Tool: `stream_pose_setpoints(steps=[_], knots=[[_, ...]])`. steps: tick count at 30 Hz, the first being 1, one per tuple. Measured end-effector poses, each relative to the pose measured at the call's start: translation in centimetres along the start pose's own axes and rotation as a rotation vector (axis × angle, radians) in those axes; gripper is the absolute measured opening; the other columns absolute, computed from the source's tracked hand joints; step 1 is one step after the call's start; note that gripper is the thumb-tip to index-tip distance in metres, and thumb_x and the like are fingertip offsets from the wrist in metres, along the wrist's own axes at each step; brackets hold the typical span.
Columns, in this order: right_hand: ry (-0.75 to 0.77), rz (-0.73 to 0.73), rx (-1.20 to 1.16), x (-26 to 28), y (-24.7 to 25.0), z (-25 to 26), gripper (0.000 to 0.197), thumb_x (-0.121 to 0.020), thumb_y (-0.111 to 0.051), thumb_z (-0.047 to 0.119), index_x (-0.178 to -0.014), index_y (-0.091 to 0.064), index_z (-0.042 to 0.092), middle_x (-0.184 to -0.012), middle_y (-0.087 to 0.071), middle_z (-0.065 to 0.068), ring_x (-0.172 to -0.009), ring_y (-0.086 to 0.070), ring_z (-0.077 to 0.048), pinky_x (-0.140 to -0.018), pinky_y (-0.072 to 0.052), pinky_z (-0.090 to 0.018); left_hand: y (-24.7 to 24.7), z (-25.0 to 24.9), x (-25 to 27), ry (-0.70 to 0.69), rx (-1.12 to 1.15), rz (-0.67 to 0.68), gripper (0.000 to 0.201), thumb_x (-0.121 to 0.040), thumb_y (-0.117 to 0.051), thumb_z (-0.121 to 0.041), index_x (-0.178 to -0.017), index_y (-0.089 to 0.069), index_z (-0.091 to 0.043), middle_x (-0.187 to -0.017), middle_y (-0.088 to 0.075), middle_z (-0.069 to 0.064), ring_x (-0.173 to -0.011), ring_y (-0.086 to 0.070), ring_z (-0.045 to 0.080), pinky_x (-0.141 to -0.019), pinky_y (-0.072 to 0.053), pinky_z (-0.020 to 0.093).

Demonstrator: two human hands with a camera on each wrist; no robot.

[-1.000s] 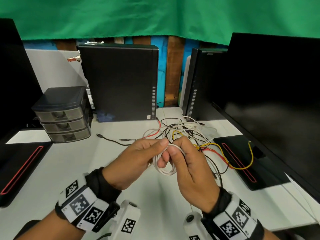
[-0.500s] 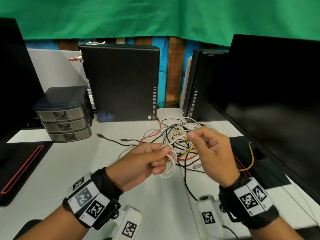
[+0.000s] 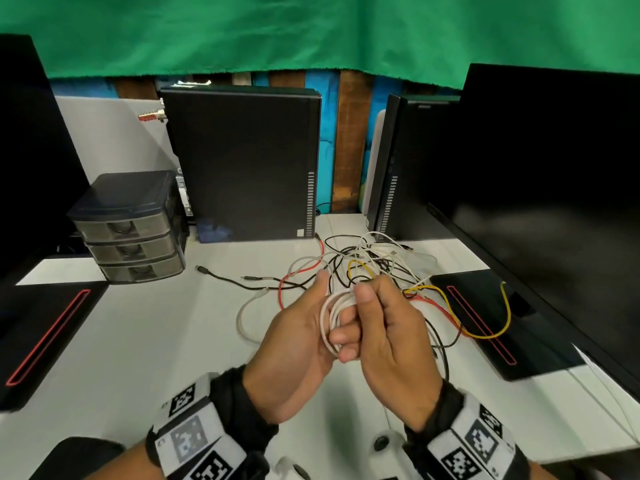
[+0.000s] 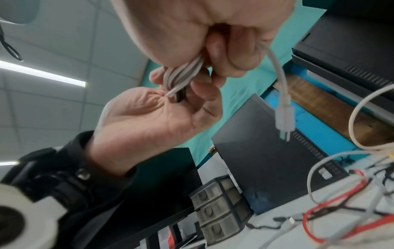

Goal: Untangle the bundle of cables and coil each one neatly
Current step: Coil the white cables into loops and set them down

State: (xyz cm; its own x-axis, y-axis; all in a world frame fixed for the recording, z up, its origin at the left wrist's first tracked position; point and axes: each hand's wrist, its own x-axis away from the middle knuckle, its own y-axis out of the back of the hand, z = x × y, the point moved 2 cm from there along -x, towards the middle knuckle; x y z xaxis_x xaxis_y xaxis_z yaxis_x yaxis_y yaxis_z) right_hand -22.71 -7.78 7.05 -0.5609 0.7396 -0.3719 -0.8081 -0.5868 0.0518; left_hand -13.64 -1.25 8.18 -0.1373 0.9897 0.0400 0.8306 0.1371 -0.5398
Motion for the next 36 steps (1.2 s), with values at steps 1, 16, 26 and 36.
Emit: stream_pose_setpoints(steps=[1, 16, 26, 36], knots=[[0.011, -0.011, 0.004, 0.0, 0.0, 0.2, 0.043, -0.09, -0.044, 0.044, -0.081, -0.05, 0.002, -0.062, -0.066, 0.004, -0.047, -0.065, -0.007, -0.042, -0.048, -0.019, -0.1, -0.2, 0.0, 0.003, 0.018, 0.012, 0.051, -0.099, -0.033, -0.049, -0.065, -0.046, -0.013, -0.057, -0.03, 0.003, -0.053, -0.035, 0.015, -0.059, -0.039, 0.024], [0.07, 0.096, -0.026, -0.6, 0.7, 0.6, 0.043, -0.099, -0.043, 0.03, -0.08, -0.049, -0.009, -0.064, -0.069, 0.002, -0.042, -0.063, -0.01, -0.038, -0.047, -0.023, 0.9, -0.7, 0.1, 0.014, -0.166, 0.09, 0.04, -0.095, -0.048, -0.041, -0.062, -0.045, -0.018, -0.054, -0.042, 0.001, -0.056, -0.052, 0.02, -0.065, -0.047, 0.024], [0.255, 0.077, 0.453, -4.1, 5.3, -3.4, 0.029, -0.096, -0.054, 0.039, -0.087, -0.073, 0.018, -0.073, -0.066, 0.006, -0.065, -0.059, -0.013, -0.061, -0.05, -0.032, 2.8, -4.9, -0.6, -0.077, 0.026, -0.087, 0.038, -0.1, -0.03, -0.037, -0.07, -0.036, -0.015, -0.126, -0.068, 0.015, -0.102, -0.073, 0.02, -0.105, -0.04, 0.041], [-0.107, 0.44, 0.272, 0.1, -0.2, -2.9, 0.016, -0.095, -0.065, 0.019, -0.083, -0.072, 0.01, -0.069, -0.059, 0.005, -0.064, -0.053, -0.002, -0.06, -0.041, -0.016, 4.8, -5.8, -1.0, -0.18, 0.117, -0.179, 0.04, -0.097, -0.037, -0.035, -0.062, -0.044, -0.018, -0.128, -0.068, 0.012, -0.109, -0.07, 0.019, -0.1, -0.04, 0.036]])
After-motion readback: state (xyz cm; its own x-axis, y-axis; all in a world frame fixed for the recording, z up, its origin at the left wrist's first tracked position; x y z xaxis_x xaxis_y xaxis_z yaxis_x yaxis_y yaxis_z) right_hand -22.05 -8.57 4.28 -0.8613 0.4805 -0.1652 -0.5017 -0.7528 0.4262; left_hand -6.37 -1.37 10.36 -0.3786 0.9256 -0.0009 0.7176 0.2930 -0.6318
